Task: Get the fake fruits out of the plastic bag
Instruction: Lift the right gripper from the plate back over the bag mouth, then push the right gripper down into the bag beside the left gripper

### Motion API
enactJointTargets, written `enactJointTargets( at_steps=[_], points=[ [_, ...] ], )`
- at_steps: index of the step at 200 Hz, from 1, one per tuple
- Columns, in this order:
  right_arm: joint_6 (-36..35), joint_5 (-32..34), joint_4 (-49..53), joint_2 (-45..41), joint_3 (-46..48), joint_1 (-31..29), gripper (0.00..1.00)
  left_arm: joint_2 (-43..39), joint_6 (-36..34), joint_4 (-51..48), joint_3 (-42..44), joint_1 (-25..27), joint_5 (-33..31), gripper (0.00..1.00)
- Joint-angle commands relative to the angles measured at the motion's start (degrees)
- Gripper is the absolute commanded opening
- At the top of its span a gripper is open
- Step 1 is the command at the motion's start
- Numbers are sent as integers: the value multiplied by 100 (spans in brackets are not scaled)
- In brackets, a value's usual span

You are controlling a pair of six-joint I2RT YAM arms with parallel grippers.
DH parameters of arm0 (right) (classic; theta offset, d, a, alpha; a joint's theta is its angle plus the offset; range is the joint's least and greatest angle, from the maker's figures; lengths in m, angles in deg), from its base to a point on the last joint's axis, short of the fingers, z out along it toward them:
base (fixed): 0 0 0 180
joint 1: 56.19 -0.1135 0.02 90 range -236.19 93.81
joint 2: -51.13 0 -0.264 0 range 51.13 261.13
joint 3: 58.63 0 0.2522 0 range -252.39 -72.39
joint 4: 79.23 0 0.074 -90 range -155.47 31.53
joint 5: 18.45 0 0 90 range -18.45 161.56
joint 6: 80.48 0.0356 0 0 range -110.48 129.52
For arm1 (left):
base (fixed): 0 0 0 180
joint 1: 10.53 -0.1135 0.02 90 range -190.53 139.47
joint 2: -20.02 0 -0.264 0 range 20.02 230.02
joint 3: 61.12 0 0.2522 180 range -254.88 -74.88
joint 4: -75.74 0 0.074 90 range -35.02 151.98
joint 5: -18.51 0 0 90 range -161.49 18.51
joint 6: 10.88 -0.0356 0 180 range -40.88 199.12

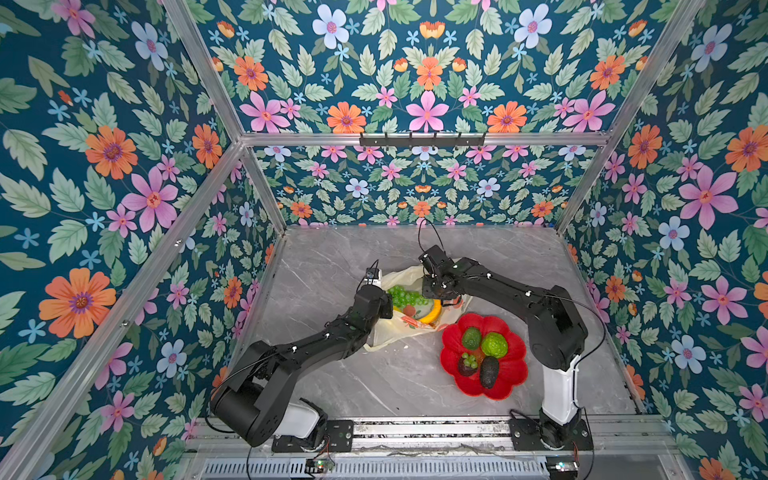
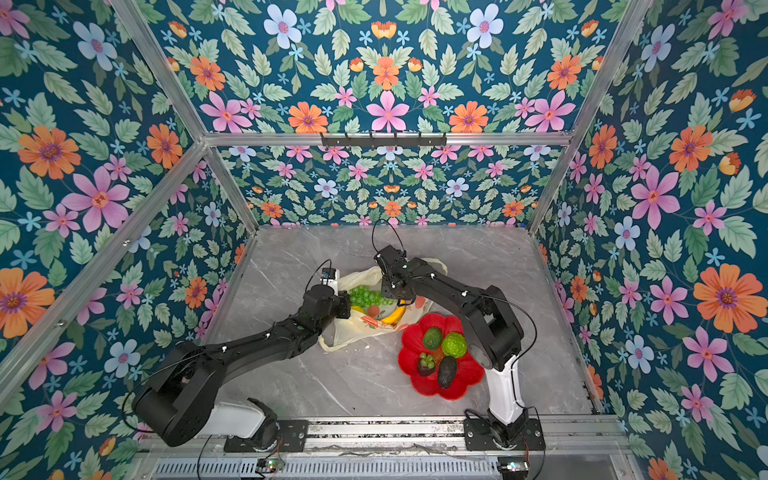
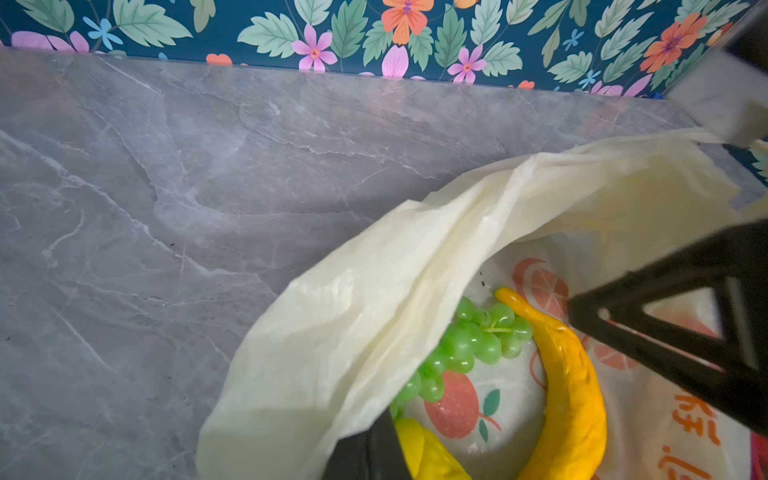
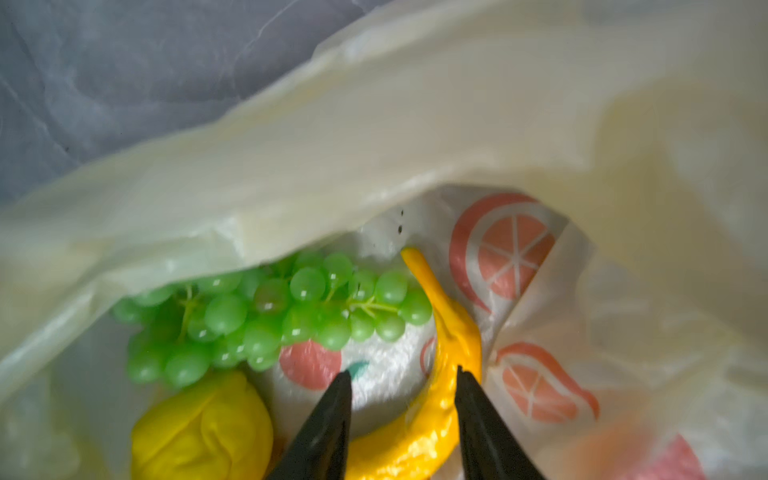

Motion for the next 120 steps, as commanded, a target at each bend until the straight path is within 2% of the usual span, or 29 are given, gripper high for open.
enactJointTargets(
  at_steps=[1, 39, 74, 120],
  points=[
    [235, 119, -435, 299, -320, -3, 41, -75, 64, 226, 33, 17, 192, 0],
    [312, 254, -141, 1005, -1203, 88, 38, -242, 91, 368, 135, 101, 228, 0],
    [367, 460, -152, 1264, -1472, 168, 36, -296, 61, 427, 163, 163, 199, 0],
    [393, 405, -111, 1520, -1804, 206, 34, -351, -15, 571, 219, 246, 287, 0]
  ],
)
